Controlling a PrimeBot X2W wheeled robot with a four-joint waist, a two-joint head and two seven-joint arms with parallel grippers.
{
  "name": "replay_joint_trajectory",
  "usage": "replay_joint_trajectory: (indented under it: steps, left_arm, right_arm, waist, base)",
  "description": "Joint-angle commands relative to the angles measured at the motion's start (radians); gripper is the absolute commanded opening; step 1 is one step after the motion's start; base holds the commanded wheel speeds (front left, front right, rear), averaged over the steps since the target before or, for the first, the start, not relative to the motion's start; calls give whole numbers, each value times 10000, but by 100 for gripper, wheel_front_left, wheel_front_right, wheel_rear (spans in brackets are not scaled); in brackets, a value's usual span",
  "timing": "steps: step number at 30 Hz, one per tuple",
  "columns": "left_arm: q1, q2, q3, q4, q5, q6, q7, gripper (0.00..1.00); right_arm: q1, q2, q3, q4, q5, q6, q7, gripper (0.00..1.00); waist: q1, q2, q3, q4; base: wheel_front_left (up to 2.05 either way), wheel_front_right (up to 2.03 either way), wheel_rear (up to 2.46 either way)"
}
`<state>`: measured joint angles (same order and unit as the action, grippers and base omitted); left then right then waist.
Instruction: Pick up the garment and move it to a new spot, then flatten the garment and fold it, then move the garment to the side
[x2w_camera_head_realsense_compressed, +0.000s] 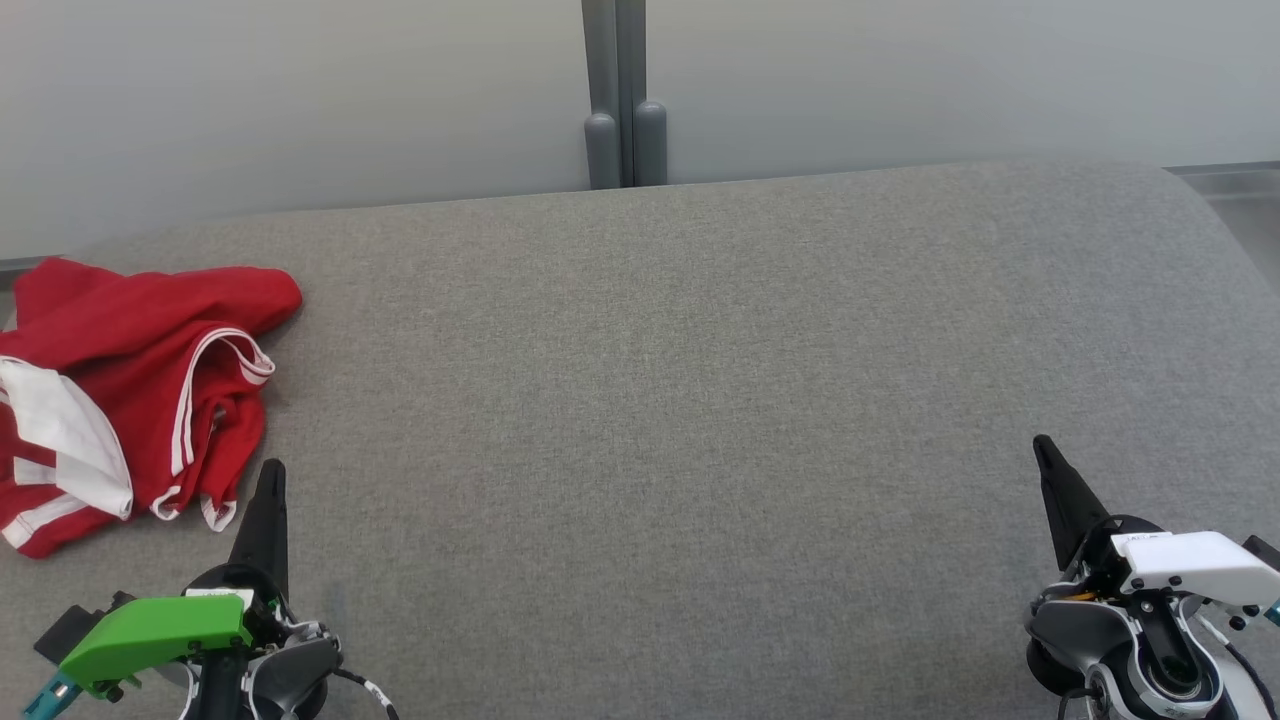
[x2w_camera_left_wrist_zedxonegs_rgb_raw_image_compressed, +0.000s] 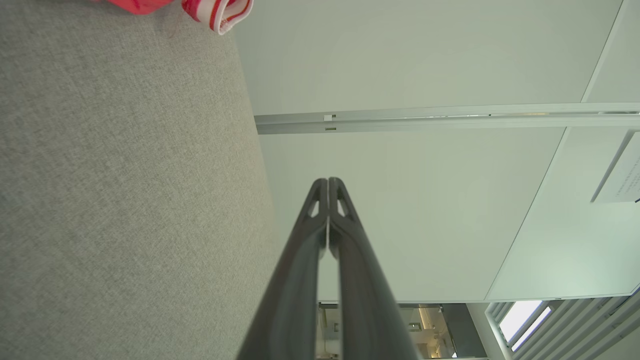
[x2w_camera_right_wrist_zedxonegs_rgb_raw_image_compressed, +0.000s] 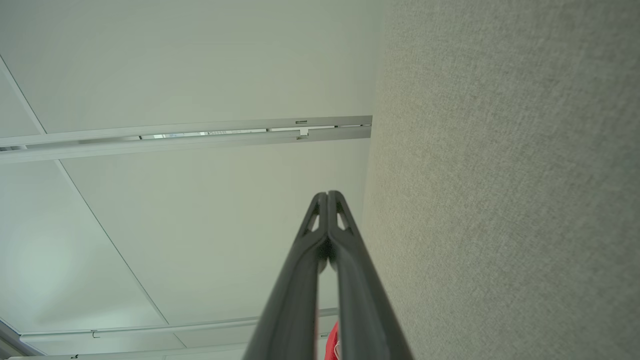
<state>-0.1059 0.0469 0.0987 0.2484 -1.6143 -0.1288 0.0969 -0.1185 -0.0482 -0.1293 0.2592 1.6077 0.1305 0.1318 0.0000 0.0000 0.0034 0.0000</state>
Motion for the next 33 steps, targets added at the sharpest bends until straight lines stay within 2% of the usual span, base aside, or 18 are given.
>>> replay_joint_trajectory:
  steps: [1, 33]
  left_arm:
    - [-146, 76, 38, -31, 9, -48, 24, 0]
    - [-147, 76, 38, -31, 9, -48, 24, 0]
  right_arm:
    - [-72, -45, -12, -26, 36, 5, 20, 0]
    - [-72, -45, -12, -26, 36, 5, 20, 0]
  waist:
    - [0, 0, 0, 0]
    - [0, 0, 0, 0]
  base:
    - [0, 0, 0]
    - [0, 0, 0]
